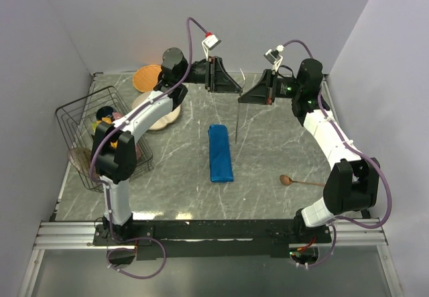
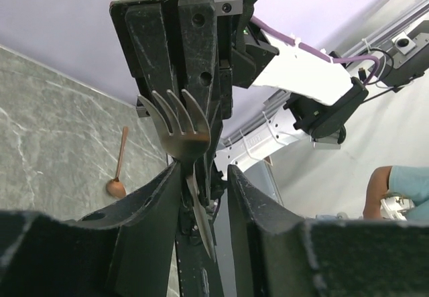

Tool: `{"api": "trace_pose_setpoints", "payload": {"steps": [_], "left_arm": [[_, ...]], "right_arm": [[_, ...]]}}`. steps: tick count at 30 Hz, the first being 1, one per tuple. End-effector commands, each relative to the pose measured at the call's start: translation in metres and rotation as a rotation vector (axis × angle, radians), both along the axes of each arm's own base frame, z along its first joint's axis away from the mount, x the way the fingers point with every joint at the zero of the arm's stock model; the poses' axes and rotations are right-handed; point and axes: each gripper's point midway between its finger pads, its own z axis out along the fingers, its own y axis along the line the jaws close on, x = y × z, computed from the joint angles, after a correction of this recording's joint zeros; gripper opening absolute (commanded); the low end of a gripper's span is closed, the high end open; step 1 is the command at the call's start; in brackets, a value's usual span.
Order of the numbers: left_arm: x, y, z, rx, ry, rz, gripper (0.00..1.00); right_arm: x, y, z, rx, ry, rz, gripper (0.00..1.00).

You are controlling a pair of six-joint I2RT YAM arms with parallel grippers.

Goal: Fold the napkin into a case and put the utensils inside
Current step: Pass from the right arm to the left, then insert the fork into the folded napkin.

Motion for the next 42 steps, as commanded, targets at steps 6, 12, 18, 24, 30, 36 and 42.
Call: {"api": "trace_pose_setpoints", "payload": {"steps": [6,12,18,24,30,36,42], "left_arm": [[-0.013,-0.003,0.015,-0.012,-0.053,-0.066,0.31],[-0.017,-0.006,0.015,-0.007,-0.051,-0.081,0.11],[0.009,-0.008,0.006,0.07,0.015,0.069,0.01],[0.094,0.035,-0.023,0.307,0.053,0.601,0.01],[0.12,0.054,-0.081,0.586,0.162,0.855,0.01],[0.125,0.072,-0.155,0.883,0.163,0.971,0.01],[0.127,0.071,-0.196,1.001,0.137,0.918,0.01]], "right_arm": [[-0.018,-0.001,0.023,0.004,-0.102,0.043,0.0],[-0.016,0.0,0.019,-0.011,-0.091,0.04,0.0],[-0.005,-0.006,0.008,-0.071,-0.031,-0.024,0.37],[0.03,-0.045,-0.041,-0.375,-0.063,-0.267,0.68],[0.033,-0.08,-0.099,-0.626,-0.1,-0.401,0.72],[0.015,-0.096,-0.146,-0.74,-0.107,-0.432,0.72],[0.001,-0.102,-0.164,-0.774,-0.088,-0.424,0.72]]}}
